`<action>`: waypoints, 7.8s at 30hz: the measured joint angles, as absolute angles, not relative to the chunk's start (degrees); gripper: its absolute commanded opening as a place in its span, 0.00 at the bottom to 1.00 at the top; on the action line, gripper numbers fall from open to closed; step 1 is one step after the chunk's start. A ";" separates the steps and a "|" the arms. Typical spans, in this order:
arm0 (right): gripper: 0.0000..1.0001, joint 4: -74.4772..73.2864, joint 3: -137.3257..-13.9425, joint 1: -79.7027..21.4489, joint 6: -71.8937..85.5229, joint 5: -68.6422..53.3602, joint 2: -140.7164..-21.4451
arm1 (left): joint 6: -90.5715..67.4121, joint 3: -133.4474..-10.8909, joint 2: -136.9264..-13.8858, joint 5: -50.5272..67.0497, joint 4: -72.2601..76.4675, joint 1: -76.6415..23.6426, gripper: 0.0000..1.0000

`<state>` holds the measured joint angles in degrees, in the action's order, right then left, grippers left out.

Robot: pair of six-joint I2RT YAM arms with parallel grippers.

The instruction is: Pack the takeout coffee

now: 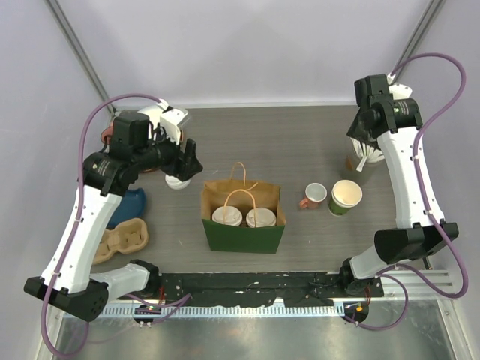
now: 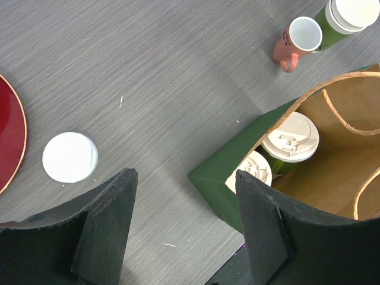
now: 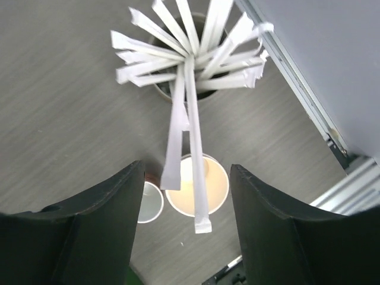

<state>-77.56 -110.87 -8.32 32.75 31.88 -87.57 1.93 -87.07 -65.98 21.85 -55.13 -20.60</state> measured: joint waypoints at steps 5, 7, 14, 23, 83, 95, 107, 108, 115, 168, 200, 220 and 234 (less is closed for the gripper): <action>0.60 -78.02 -104.60 -7.60 30.57 32.29 -87.35 | 1.93 -86.59 -65.89 22.06 -55.13 -20.47 0.71; 0.60 -78.06 -103.13 -7.53 29.32 31.83 -87.33 | 1.93 -86.46 -65.89 22.11 -55.13 -20.40 0.71; 0.50 -76.73 -101.23 -7.38 25.10 30.30 -87.39 | 1.93 -86.32 -65.87 22.31 -55.16 -20.16 0.71; 0.10 -74.87 -100.29 -7.35 21.61 28.88 -88.84 | 1.93 -85.95 -65.71 22.55 -55.18 -20.12 0.71; 0.01 -67.66 -128.09 -28.05 29.10 -27.83 -93.56 | 27.49 -127.52 -83.59 20.05 -60.03 -39.64 0.73; 0.01 -65.36 -129.60 -32.69 30.74 -32.14 -94.37 | 31.88 -128.66 -89.80 19.59 -69.19 -40.01 0.65; 0.10 -63.31 -129.43 -33.98 30.85 -34.20 -93.73 | 32.38 -130.76 -94.00 16.25 -74.32 -40.01 0.00; 0.20 -62.59 -129.43 -33.95 31.05 -34.15 -93.62 | 32.21 -130.98 -93.97 16.32 -74.59 -40.03 0.00; 0.59 -58.94 -127.85 -30.98 35.20 -31.14 -91.96 | 20.03 -131.31 -92.14 17.21 -70.96 -39.07 0.00; 0.50 -74.35 -115.79 -17.34 44.47 17.98 -82.06 | -18.55 -58.24 -51.79 43.51 -1.76 -27.03 0.59; 0.50 -58.70 -72.42 3.62 47.79 18.13 -76.49 | -9.28 -72.01 -54.37 34.09 -22.92 -26.48 0.60; 0.35 -53.93 -72.51 5.13 42.30 18.04 -80.27 | -8.38 -74.19 -57.21 34.02 -24.38 -26.11 0.60; 0.29 -53.04 -71.37 5.80 40.51 16.82 -81.28 | -8.51 -75.83 -58.28 34.06 -25.23 -25.56 0.61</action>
